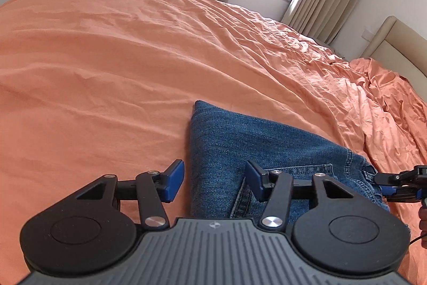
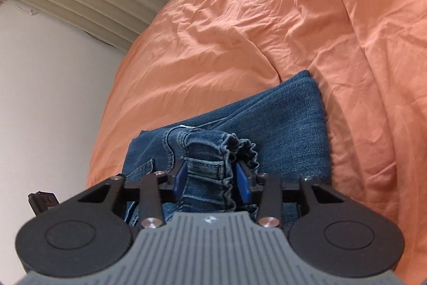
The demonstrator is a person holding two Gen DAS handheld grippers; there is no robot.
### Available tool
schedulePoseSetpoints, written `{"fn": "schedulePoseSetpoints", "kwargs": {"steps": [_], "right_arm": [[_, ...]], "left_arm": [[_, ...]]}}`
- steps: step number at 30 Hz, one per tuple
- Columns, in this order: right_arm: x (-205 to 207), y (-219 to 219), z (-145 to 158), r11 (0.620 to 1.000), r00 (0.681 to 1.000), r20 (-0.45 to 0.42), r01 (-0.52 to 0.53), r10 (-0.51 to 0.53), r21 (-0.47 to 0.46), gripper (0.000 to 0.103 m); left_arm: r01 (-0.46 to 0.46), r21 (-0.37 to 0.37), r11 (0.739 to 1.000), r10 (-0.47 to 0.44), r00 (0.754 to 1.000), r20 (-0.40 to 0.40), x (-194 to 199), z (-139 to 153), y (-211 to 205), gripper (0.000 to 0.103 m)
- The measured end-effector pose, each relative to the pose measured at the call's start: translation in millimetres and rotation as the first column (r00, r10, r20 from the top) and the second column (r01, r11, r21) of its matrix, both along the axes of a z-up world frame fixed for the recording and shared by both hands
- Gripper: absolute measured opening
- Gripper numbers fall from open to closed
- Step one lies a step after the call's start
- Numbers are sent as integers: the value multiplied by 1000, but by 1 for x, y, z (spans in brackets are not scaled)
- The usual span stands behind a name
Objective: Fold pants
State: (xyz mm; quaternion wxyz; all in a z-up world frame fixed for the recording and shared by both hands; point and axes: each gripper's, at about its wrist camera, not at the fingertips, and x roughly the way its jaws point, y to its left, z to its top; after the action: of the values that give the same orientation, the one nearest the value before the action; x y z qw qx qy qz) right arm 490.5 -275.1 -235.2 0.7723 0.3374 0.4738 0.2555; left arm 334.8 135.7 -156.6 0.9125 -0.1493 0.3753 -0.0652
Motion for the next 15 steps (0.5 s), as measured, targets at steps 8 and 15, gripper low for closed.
{"fn": "schedulePoseSetpoints", "kwargs": {"steps": [8,15], "right_arm": [[-5,12,33,1000,996,85,5,-6,14,13],[-16,3,112,996,958,287,24,2,-87,13]], "left_arm": [[-27,-9,1000,27,1000,1,-3,8,5,61],[-23,-39,999,26,997,76,-5,21,-8,52]]}}
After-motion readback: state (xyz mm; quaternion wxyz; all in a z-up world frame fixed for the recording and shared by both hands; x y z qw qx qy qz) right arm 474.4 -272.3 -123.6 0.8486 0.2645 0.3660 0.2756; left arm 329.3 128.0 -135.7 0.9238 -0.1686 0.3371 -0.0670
